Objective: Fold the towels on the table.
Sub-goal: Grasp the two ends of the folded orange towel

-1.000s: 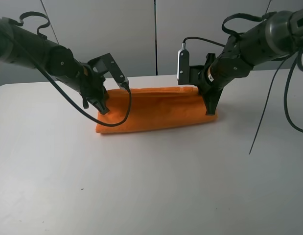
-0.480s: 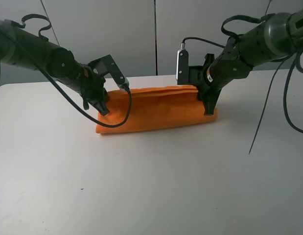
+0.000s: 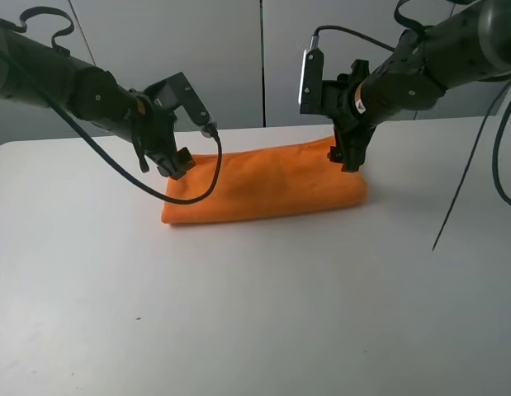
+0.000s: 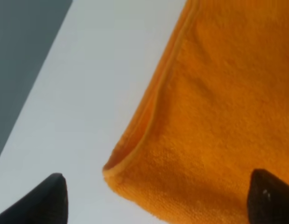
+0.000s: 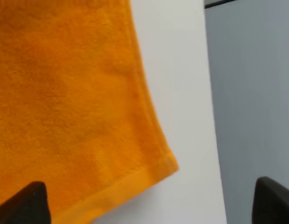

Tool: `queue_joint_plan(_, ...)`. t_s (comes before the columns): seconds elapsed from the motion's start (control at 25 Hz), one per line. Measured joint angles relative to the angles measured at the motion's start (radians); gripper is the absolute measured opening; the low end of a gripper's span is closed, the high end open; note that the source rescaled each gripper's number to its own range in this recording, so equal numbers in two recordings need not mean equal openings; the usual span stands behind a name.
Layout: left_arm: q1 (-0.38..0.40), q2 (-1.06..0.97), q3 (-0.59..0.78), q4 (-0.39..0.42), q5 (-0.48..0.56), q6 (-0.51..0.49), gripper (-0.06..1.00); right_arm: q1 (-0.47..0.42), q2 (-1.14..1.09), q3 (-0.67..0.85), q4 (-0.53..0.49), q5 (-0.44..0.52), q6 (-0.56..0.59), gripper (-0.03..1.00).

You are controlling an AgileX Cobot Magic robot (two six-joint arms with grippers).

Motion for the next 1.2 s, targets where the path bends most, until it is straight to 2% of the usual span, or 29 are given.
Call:
queue_joint_plan(0.12,0.0,-0.042,0.0,0.0,0.03,-0.044,0.98,0.0,-0.054,0.0,0.0,0.019,0.176,0.99)
queue_joint_plan(0.24,0.004,-0.061,-0.012,-0.004,0.09,-0.189,0.98,0.0,-0.101,0.0,0.042,0.087,0.383,1.0)
queue_joint_plan(0.32,0.017,-0.063,-0.023,-0.006,0.149,-0.311,0.98,0.0,-0.121,-0.005,0.128,0.154,0.433,1.0)
queue_joint_plan(0.4,0.036,-0.063,-0.035,-0.008,0.207,-0.399,0.98,-0.006,-0.128,-0.036,0.253,0.257,0.41,1.0)
queue_joint_plan(0.48,0.056,-0.063,-0.052,-0.029,0.272,-0.444,0.98,-0.032,-0.128,-0.072,0.449,0.332,0.326,1.0)
queue_joint_plan(0.6,0.094,-0.06,-0.091,-0.111,0.349,-0.462,0.98,-0.106,-0.113,-0.157,0.746,0.453,0.167,1.0)
queue_joint_plan(0.68,0.121,-0.035,-0.131,-0.187,0.399,-0.458,0.98,-0.162,-0.077,-0.231,0.867,0.539,0.136,1.0)
queue_joint_plan(0.8,0.148,0.037,-0.193,-0.278,0.487,-0.448,0.98,-0.223,-0.009,-0.316,0.953,0.642,0.129,1.0)
queue_joint_plan(0.92,0.151,0.114,-0.232,-0.307,0.531,-0.446,0.98,-0.232,0.054,-0.359,0.994,0.691,0.129,1.0)
queue_joint_plan(1.2,0.151,0.234,-0.242,-0.353,0.484,-0.446,0.98,-0.232,0.163,-0.377,1.075,0.679,0.112,1.0)
